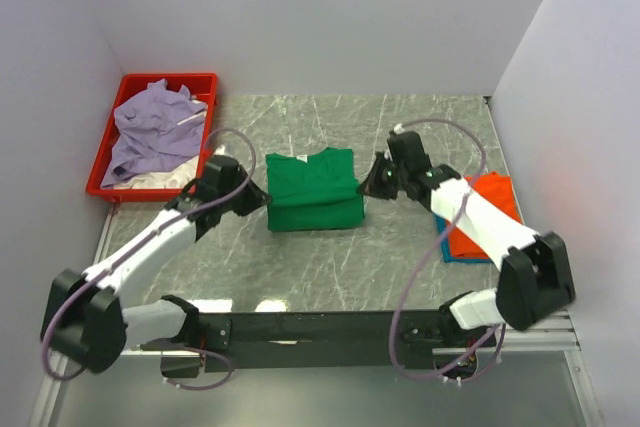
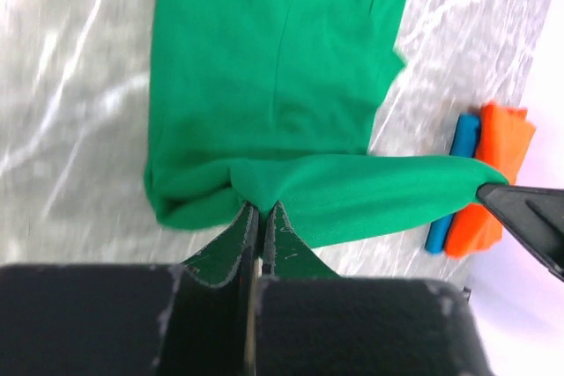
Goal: Fold and stack the t-shirts
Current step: Fold the tshirt
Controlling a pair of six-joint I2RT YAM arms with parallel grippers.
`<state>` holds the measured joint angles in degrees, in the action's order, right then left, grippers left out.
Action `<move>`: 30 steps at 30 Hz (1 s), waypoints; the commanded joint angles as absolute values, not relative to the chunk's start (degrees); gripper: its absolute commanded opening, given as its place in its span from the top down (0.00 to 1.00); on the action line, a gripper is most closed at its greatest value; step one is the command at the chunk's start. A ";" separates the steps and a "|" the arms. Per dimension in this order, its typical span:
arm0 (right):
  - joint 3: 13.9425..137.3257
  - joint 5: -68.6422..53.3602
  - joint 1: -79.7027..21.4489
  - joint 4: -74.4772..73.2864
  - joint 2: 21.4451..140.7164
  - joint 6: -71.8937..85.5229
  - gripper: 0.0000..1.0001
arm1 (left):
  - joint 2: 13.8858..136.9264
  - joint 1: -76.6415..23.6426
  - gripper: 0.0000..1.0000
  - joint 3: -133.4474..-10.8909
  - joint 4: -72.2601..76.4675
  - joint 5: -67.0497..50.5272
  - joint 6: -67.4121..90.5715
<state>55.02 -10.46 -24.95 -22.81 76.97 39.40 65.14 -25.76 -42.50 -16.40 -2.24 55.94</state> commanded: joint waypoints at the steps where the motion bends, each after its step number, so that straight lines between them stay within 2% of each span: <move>1: 63.44 -10.45 -22.68 -23.73 84.09 35.95 1.00 | 72.04 -22.86 0.99 -49.73 -13.27 -4.92 51.33; 11: 86.90 -15.29 -17.41 -28.03 105.72 33.31 1.00 | 92.80 -15.74 0.99 -66.70 -13.97 -8.88 47.29; 21: 102.74 -21.09 -12.31 -29.01 122.50 31.99 1.00 | 109.06 -9.85 0.99 -81.36 -13.89 -13.70 45.27; 24: 108.09 -22.15 -11.95 -30.57 126.54 31.73 0.86 | 113.37 -9.40 0.99 -85.41 -14.41 -14.77 44.03; 25: 109.67 -21.97 -11.87 -31.54 127.43 31.21 0.66 | 114.60 -9.23 0.99 -86.13 -14.41 -15.03 43.77; 26: 112.38 -21.28 -11.60 -32.42 128.05 30.85 0.58 | 115.04 -8.71 0.84 -86.83 -14.59 -15.03 43.60; 27: 113.11 -21.01 -11.69 -33.13 128.67 30.76 0.53 | 115.40 -8.44 0.64 -88.23 -14.68 -15.29 43.51; 28: 113.46 -20.74 -11.60 -33.22 128.41 30.67 0.45 | 115.75 -8.00 0.53 -88.94 -14.94 -15.29 42.90; 29: 113.64 -20.48 -11.43 -33.22 128.23 30.59 0.43 | 115.84 -7.39 0.39 -89.73 -16.16 -15.21 42.54; 30: 113.56 -20.04 -11.43 -33.40 127.19 30.50 0.41 | 115.75 -7.21 0.34 -91.04 -16.78 -15.03 42.10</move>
<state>110.19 -21.52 -12.10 -31.75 129.16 31.86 116.55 -8.80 -86.08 -15.81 -15.11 44.45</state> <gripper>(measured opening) 0.574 0.610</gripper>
